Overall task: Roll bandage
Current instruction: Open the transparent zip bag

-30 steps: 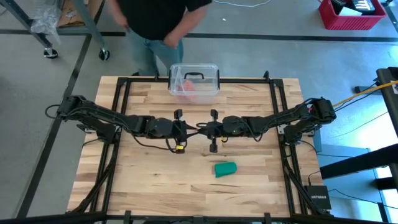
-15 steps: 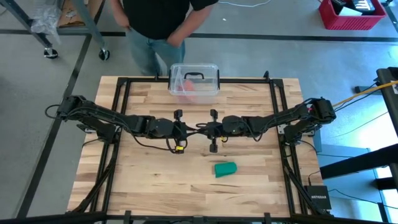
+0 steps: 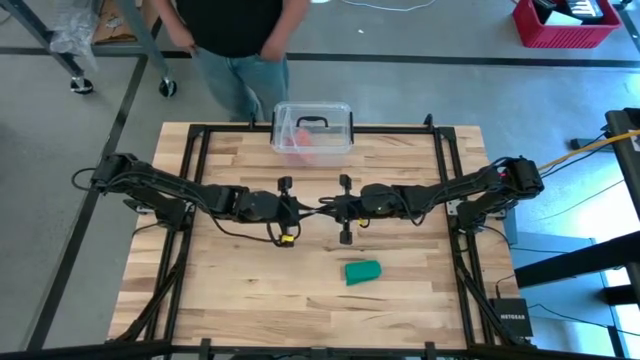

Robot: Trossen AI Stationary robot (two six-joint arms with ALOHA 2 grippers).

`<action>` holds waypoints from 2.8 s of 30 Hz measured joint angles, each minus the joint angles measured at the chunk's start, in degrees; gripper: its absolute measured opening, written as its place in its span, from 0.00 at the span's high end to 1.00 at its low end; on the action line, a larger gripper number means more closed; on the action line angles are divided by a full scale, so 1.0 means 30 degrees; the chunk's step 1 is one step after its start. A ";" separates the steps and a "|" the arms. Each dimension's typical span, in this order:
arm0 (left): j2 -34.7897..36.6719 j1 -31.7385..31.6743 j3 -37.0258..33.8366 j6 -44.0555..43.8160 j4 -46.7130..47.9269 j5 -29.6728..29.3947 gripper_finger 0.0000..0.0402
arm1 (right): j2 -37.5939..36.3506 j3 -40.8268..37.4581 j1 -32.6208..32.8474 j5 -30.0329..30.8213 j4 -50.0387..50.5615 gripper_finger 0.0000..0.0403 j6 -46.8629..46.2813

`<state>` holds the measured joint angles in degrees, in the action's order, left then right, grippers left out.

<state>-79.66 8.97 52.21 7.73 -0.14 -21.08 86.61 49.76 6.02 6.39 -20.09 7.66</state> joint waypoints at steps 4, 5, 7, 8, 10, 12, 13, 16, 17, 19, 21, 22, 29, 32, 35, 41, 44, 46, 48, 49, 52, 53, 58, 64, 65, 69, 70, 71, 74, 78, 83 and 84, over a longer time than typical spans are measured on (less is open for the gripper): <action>-0.0029 -0.0050 -0.0015 -0.0007 0.0914 0.0007 0.93 | -0.0100 0.0000 0.0002 -0.0007 -0.0071 1.00 0.0059; -0.0029 -0.0101 -0.0021 -0.0014 0.1182 0.0014 0.93 | -0.0239 0.0000 0.0002 -0.0006 0.0039 1.00 0.0065; -0.0029 -0.0232 -0.0029 -0.0067 0.1654 0.0012 0.93 | -0.0463 0.0020 0.0002 -0.0001 0.0040 1.00 0.0058; -0.0029 -0.0286 -0.0029 -0.0126 0.1861 0.0007 0.93 | -0.0633 0.0027 0.0002 0.0000 0.0203 1.00 0.0060; -0.0029 -0.0401 -0.0029 -0.0160 0.2333 0.0007 0.93 | -0.0899 0.0026 0.0002 0.0000 0.0433 1.00 0.0058; -0.0029 -0.0423 -0.0029 -0.0189 0.2892 0.0007 0.93 | -0.1268 0.0022 0.0002 0.0000 0.0745 1.00 0.0067; -0.0029 -0.0423 -0.0029 -0.0197 0.3174 0.0007 0.93 | -0.1466 0.0029 0.0002 0.0000 0.0765 1.00 0.0065; -0.0029 -0.0423 -0.0044 -0.0211 0.3829 0.0000 0.93 | -0.1967 0.0036 0.0009 -0.0015 0.1216 1.00 0.0058; -0.0029 -0.0423 -0.0044 -0.0213 0.4106 -0.0004 0.93 | -0.2169 0.0051 0.0009 -0.0018 0.1470 1.00 0.0062; -0.0029 -0.0423 -0.0044 -0.0229 0.4481 -0.0010 0.93 | -0.2457 0.0027 0.0009 -0.0015 0.1895 1.00 0.0058; -0.0029 -0.0423 -0.0044 -0.0255 0.4929 -0.0007 0.93 | -0.2733 0.0044 0.0009 -0.0025 0.2306 1.00 0.0058; -0.0029 -0.0423 -0.0044 -0.0261 0.5126 -0.0007 0.93 | -0.2793 0.0046 0.0009 -0.0027 0.2379 1.00 0.0053; -0.0058 -0.0409 -0.0037 -0.0298 0.4977 -0.0007 0.93 | -0.2930 0.0061 0.0009 -0.0025 0.2685 1.00 0.0055; -0.0058 -0.0364 -0.0017 -0.0284 0.4906 -0.0001 0.93 | -0.2930 0.0066 0.0009 -0.0022 0.2840 1.00 0.0057; -0.0058 -0.0364 -0.0005 -0.0553 0.4874 0.0000 0.89 | -0.2930 0.0066 0.0009 -0.0022 0.3187 1.00 0.0050; -0.0009 -0.0293 0.0093 -0.1523 0.4907 0.0007 0.71 | -0.2930 0.0066 0.0008 -0.0022 0.3586 1.00 0.0059; 0.0320 0.0020 0.0595 -0.1600 0.5247 0.0003 0.63 | -0.2930 0.0066 0.0002 -0.0022 0.4018 1.00 0.0121; 0.0735 0.0375 0.1202 -0.1644 0.5947 0.0017 0.59 | -0.2926 0.0066 0.0002 -0.0022 0.4268 1.00 0.0309; 0.1100 0.0711 0.1791 -0.1500 0.6753 0.0030 0.56 | -0.2923 0.0061 0.0002 -0.0022 0.4488 1.00 0.0741; 0.1301 0.0829 0.1922 -0.1480 0.6835 0.0043 0.56 | -0.2921 0.0058 0.0002 -0.0061 0.4575 1.00 0.0999; 0.1723 0.1027 0.1922 -0.1510 0.6390 -0.0036 0.55 | -0.2909 0.0058 0.0002 -0.0866 0.4604 1.00 0.1330; 0.1751 0.1025 0.1879 -0.1486 0.6065 -0.0191 0.55 | -0.2909 0.0052 0.0002 -0.1092 0.4598 1.00 0.1492; 0.1261 0.0707 0.1150 -0.0946 0.4150 -0.0670 0.55 | -0.2545 0.0047 0.0002 -0.1882 0.4083 1.00 0.1558; 0.0595 0.0656 0.0976 -0.0075 0.2968 -0.0685 0.55 | -0.1979 0.0036 0.0002 -0.2004 0.3686 1.00 0.1598; 0.0577 0.0670 0.0963 -0.0073 0.2824 -0.0678 0.55 | -0.1954 0.0036 0.0002 -0.2004 0.3646 1.00 0.1602; 0.0490 0.0656 0.0962 -0.0068 0.2709 -0.0508 0.55 | -0.1954 0.0036 0.0002 -0.1996 0.3642 1.00 0.1595; 0.0481 0.0651 0.0962 -0.0077 0.2697 -0.0191 0.55 | -0.1948 0.0036 0.0002 -0.1996 0.3603 1.00 0.1588; 0.0481 0.0652 0.0962 -0.0105 0.2655 0.0002 0.55 | -0.1947 0.0036 0.0002 -0.1996 0.3556 1.00 0.1588; 0.0437 0.0656 0.0962 -0.0087 0.2461 0.0133 0.55 | -0.1947 0.0036 0.0002 -0.1996 0.3508 1.00 0.1573; 0.0203 0.0648 0.0962 -0.0083 0.2216 0.0648 0.55 | -0.1947 0.0036 0.0002 -0.1996 0.3446 1.00 0.1566; -0.0167 0.0410 0.0954 0.0051 0.2302 0.0416 0.55 | -0.1947 0.0036 0.0002 -0.1996 0.3326 1.00 0.1551; -0.0197 0.0347 0.0954 0.0051 0.2292 0.0404 0.55 | -0.1947 0.0036 0.0002 -0.1996 0.3307 1.00 0.1551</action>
<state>-80.25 10.01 55.07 7.88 6.73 -19.87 80.77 49.87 6.02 0.40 -10.17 12.32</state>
